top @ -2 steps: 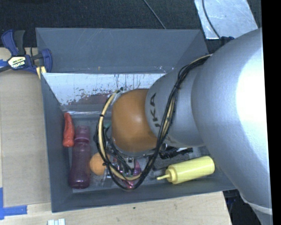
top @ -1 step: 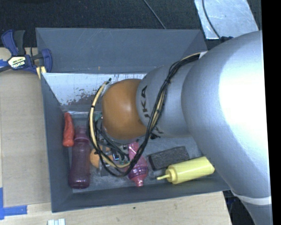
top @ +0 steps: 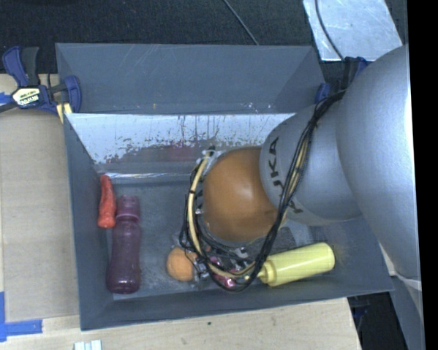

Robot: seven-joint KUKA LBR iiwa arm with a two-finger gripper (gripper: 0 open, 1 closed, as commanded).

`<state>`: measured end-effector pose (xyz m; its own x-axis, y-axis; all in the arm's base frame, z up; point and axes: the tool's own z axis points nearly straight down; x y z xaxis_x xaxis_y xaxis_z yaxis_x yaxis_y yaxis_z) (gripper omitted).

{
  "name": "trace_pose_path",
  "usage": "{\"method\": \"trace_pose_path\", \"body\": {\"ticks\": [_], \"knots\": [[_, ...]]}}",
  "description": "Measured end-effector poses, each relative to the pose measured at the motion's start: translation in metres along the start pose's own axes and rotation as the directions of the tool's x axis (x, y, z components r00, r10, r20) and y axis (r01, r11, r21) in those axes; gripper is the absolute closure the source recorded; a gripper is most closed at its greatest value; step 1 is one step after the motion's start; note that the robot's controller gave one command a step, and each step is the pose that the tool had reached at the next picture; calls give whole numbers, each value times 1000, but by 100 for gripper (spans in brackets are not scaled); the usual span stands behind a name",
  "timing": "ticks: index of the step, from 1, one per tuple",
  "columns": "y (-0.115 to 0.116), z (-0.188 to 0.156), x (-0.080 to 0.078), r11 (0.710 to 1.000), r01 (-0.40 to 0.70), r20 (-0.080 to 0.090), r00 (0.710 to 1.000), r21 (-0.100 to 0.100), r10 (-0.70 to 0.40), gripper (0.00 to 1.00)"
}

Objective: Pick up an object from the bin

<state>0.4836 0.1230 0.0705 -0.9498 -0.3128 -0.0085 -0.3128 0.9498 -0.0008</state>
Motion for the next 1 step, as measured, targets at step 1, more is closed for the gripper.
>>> {"method": "trace_pose_path", "body": {"ticks": [1], "knots": [[0,0,0,1000,0,0,1000,0,0,100]]}}
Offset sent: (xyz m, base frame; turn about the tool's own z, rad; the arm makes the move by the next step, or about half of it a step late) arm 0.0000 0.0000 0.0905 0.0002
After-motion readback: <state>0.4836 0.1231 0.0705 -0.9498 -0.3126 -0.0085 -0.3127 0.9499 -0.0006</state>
